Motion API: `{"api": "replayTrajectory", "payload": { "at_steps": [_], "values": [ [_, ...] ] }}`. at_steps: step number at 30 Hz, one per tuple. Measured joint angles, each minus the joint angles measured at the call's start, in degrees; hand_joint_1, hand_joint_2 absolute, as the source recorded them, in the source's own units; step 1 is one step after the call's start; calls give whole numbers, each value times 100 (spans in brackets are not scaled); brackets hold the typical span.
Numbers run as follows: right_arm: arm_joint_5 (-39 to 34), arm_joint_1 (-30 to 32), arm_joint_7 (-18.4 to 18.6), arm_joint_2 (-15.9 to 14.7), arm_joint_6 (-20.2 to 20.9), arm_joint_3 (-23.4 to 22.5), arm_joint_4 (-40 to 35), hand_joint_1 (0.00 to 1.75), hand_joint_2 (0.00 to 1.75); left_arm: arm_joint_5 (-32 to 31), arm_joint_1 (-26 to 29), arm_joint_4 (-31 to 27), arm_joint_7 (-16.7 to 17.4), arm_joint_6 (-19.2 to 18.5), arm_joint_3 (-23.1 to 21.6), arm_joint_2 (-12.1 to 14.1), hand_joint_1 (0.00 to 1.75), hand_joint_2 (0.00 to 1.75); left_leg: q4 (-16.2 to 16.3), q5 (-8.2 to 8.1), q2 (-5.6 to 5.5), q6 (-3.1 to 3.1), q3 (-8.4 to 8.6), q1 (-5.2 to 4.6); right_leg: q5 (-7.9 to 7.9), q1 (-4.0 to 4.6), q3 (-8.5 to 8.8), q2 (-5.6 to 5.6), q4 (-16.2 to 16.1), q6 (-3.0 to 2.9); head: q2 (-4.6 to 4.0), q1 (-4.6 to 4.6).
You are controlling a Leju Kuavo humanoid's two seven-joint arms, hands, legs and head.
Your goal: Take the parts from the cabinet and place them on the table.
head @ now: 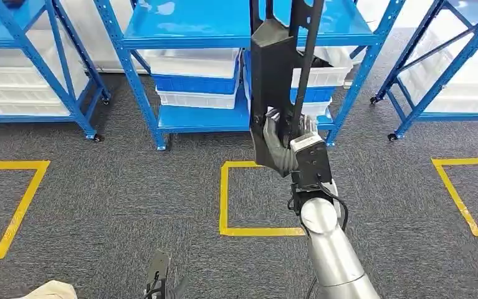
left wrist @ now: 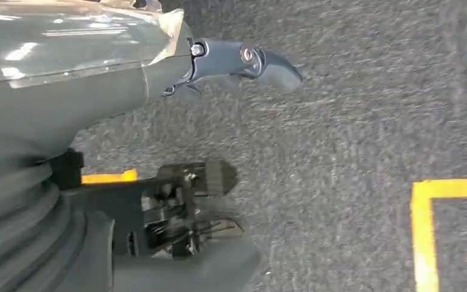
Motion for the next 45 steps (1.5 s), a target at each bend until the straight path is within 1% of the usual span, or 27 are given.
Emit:
{"api": "replayTrajectory", "payload": {
  "at_steps": [1, 3, 4, 5, 6, 7, 10, 11, 13, 16, 18, 20, 21, 25, 26, 27, 28, 31, 32, 34, 35, 36, 40, 41, 42, 43, 45],
  "values": [
    [-29, 0, -11, -2, 18, 0, 33, 171, 175, 29, -6, 62, 44, 0, 38, 9, 0, 175, 2, 7, 43, -36, -11, 28, -8, -60, -28, -3, 97, 75, 0, -4],
    [-85, -22, -40, -5, 75, 0, 94, 171, 175, 116, -24, 176, 129, 2, 92, 33, 0, 175, 48, -5, 130, -148, -44, 123, 216, -177, 317, -40, -491, 296, 0, -2],
    [-110, -57, -46, 0, 101, 0, 125, 171, 175, 219, -37, 224, 131, 2, 154, 42, 0, 175, 134, -43, 176, -228, -80, 186, 400, -241, 633, -141, -1047, 430, 0, 0],
    [-125, -105, -50, 2, 107, 2, 153, 171, 175, 344, -55, 256, 101, 9, 226, 85, 0, 175, 280, -109, 204, -331, -125, 173, 435, -286, 846, -395, -1485, 552, 0, 27],
    [-134, -166, -59, 24, 114, 15, 188, 171, 175, 477, -63, 278, 55, 11, 324, 127, 0, 175, 385, -173, 267, -432, -219, 161, 366, -183, 859, -321, -1384, 466, 0, 106],
    [-147, -185, -72, 26, 116, 13, 199, 171, 175, 545, -59, 315, 15, 20, 405, 160, 0, 175, 427, -179, 290, -451, -230, 153, 360, -224, 775, -237, -1327, 337, 0, 63],
    [-221, -184, -153, 28, 166, 22, 289, 171, 175, 776, -78, 398, -115, 35, 636, 267, 0, 175, 466, -182, 384, -550, -217, 239, 351, -194, 673, -63, -1185, 242, 0, 9],
    [-236, -171, -173, 30, 188, 22, 306, 171, 175, 813, -97, 409, -151, 33, 682, 280, 0, 175, 535, -320, 192, -566, -245, 276, 360, -210, 664, -22, -1192, 169, 0, -2],
    [-262, -178, -219, 52, 193, 31, 348, 171, 175, 837, -116, 438, -192, 24, 781, 299, 0, 175, 1266, -834, -114, -500, -536, 217, 387, -171, 647, 63, -1193, 118, 0, -33],
    [-269, -157, -236, 59, 201, 57, 413, 171, 175, 868, -116, 492, -194, 26, 886, 337, 0, 175, 2329, -1209, -179, -372, -1029, 124, 448, -40, 576, 274, -1192, 12, 0, -52],
    [-271, -146, -236, 59, 201, 55, 444, 171, 175, 872, -118, 503, -201, 26, 907, 356, 0, 175, 1928, -936, -229, -184, -824, 27, 490, 47, 535, 428, -1193, -51, 0, -57],
    [-273, -151, -249, 65, 201, 61, 450, 171, 175, 874, -139, 505, -209, 26, 916, 356, 0, 175, 914, -546, -561, 87, -236, -80, 536, 97, 517, 579, -1196, -101, 0, -52],
    [-278, -151, -258, 68, 203, 70, 457, 171, 175, 879, -160, 508, -216, 17, 929, 398, 0, 175, 853, -618, -694, 117, -201, -88, 565, 121, 509, 605, -1209, -81, 0, 5],
    [-328, -135, -348, 72, 212, 83, 485, 171, 175, 894, -247, 538, -253, -74, 958, 367, 0, 175, 668, -474, -476, 130, -134, -162, 664, 107, 463, 848, -1284, 55, 0, -15],
    [-335, -124, -358, 61, 210, 85, 492, 171, 175, 892, -288, 553, -253, -101, 968, 343, 0, 175, 548, -374, -381, 81, -111, -100, 640, 140, 419, 644, -1213, 34, 0, -17],
    [-346, -140, -370, 54, 188, 85, 492, 171, 175, 892, -309, 560, -253, -118, 975, 334, 0, 175, 499, -341, -330, 99, -108, -114, 491, 156, 301, 345, -1056, 23, 0, 9],
    [-350, -138, -374, 55, 173, 87, 494, 171, 175, 874, -325, 571, -251, -149, 975, 332, 0, 175, 496, -320, -245, 114, -128, -114, 285, 149, 157, 209, -719, -3, 0, 55],
    [-363, -11, -378, 41, 103, 107, 483, 171, 175, 831, -317, 639, -212, -160, 982, 348, 0, 175, 499, -310, 31, 96, -180, -116, -153, 52, -235, 77, 366, 60, 0, 72],
    [-367, 37, -378, 24, 72, 105, 479, 171, 175, 831, -318, 645, -201, -160, 984, 352, 0, 175, 500, -303, 115, 85, -191, -109, -129, 17, -164, 51, 327, 115, 0, 68],
    [-370, 98, -367, -9, 18, 105, 452, 171, 175, 829, -323, 650, -203, -160, 984, 354, 0, 175, 513, -300, 275, 57, -208, -88, 112, -43, 374, -65, -481, 278, 0, 70],
    [-367, 108, -365, -15, -24, 105, 416, 171, 175, 828, -323, 652, -207, -162, 984, 361, 0, 175, 532, -312, 343, 19, -207, -84, 247, -58, 725, -266, -1041, 338, 0, 72],
    [-361, 102, -365, -26, -50, 103, 385, 171, 175, 824, -326, 652, -229, -164, 986, 385, 0, 175, 558, -325, 407, -21, -212, -119, 188, -33, 811, -564, -1303, 270, 0, 75],
    [-260, 153, -354, -68, -142, 81, 310, 171, 175, 824, -329, 656, -291, -173, 988, 428, 0, 175, 573, -320, 656, -137, -185, -132, 305, 18, 815, -272, -1307, 111, 0, 42],
    [-254, 171, -352, -77, -144, 79, 287, 171, 175, 824, -340, 656, -295, -173, 990, 433, 0, 175, 592, -375, 566, -206, -219, -89, 343, -101, 833, -204, -1333, 49, 0, 44],
    [-234, 169, -354, -85, -151, 70, 258, 171, 175, 824, -349, 656, -308, -186, 990, 444, 0, 175, 755, -527, 174, -265, -253, -53, 363, -105, 813, -132, -1335, 6, 2, 33],
    [-223, 165, -352, -77, -159, 68, 256, 171, 175, 824, -346, 658, -328, -188, 990, 448, 0, 175, 1001, -711, -10, -276, -348, -43, 375, -101, 801, -95, -1335, -17, 0, 35],
    [-136, 183, -352, -74, -218, 74, 223, 171, 175, 842, -320, 687, -376, -241, 993, 490, 0, 175, 2027, -1225, -207, -309, -778, -25, 402, -94, 764, 65, -1336, -60, 0, 13]
  ]
}}
